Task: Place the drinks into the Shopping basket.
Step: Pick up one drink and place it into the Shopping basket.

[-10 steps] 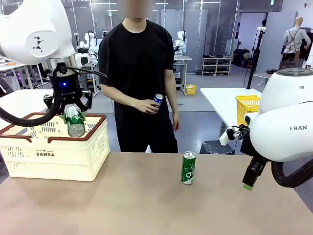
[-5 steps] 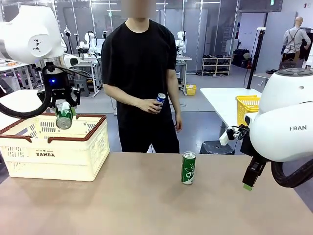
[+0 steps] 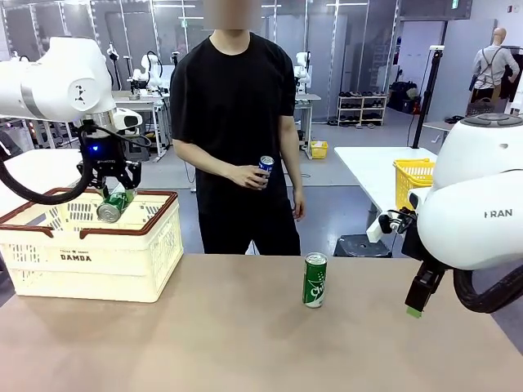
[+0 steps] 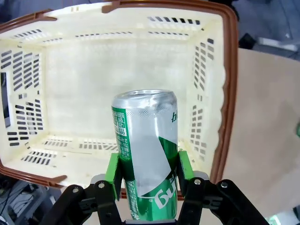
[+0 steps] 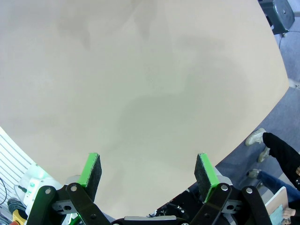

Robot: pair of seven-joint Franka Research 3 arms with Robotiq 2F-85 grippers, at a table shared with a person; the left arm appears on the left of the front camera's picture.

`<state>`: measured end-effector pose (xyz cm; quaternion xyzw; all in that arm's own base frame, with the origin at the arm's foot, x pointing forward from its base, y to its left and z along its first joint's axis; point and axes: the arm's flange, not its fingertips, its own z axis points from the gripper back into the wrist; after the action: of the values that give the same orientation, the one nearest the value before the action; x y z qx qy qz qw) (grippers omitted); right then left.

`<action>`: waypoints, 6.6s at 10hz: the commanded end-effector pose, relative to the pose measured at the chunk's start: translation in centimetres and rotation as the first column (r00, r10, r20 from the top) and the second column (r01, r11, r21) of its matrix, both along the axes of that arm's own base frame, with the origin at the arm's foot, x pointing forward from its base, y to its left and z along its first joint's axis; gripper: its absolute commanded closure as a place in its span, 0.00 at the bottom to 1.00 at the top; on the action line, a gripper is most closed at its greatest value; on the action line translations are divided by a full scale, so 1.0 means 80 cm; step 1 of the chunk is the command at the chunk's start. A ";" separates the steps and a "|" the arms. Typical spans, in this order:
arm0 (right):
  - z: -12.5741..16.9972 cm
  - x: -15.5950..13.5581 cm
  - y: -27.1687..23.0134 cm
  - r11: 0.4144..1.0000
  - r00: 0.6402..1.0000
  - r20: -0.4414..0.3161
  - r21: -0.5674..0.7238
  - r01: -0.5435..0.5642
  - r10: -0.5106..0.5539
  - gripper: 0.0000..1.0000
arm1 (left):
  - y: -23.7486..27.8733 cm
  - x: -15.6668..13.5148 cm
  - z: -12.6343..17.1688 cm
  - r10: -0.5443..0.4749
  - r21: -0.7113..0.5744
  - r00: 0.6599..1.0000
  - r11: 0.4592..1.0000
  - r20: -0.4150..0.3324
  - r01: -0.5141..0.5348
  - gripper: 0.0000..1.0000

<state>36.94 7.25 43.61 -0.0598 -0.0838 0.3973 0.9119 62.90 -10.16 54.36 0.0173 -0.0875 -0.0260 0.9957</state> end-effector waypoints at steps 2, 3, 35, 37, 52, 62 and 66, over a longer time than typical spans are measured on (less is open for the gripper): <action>0.000 0.000 -0.002 1.000 1.000 -0.002 -0.006 -0.006 0.006 0.00 | 0.016 0.022 0.000 -0.040 -0.008 0.999 0.999 0.027 0.040 0.43; 0.000 0.000 -0.002 1.000 1.000 -0.002 -0.006 -0.006 0.006 0.00 | 0.012 0.026 -0.011 -0.060 -0.014 0.998 0.998 0.005 0.060 0.43; 0.000 0.000 -0.002 1.000 1.000 -0.002 -0.006 -0.006 0.006 0.00 | 0.031 0.087 -0.279 -0.094 -0.070 0.982 0.994 -0.162 0.084 0.43; 0.000 0.000 -0.002 1.000 1.000 -0.002 -0.006 -0.006 0.006 0.00 | 0.034 0.090 -0.286 -0.100 -0.076 0.980 0.993 -0.172 0.088 0.43; 0.000 0.000 -0.002 1.000 1.000 -0.002 -0.006 -0.006 0.006 0.00 | 0.026 0.089 -0.259 -0.083 -0.064 0.985 0.995 -0.149 0.074 0.00; 0.000 0.000 -0.002 1.000 1.000 -0.002 -0.006 -0.006 0.006 0.00 | 0.001 0.023 -0.097 -0.045 -0.029 0.999 0.999 0.007 0.046 0.00; 0.000 0.000 -0.002 1.000 1.000 -0.002 -0.006 -0.006 0.006 0.00 | -0.019 -0.031 -0.025 -0.071 0.058 0.997 0.996 0.028 0.069 0.00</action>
<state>36.94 7.25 43.61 -0.0598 -0.0837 0.3973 0.9119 61.86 -11.63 52.28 0.0219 -0.1094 -0.0758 0.9909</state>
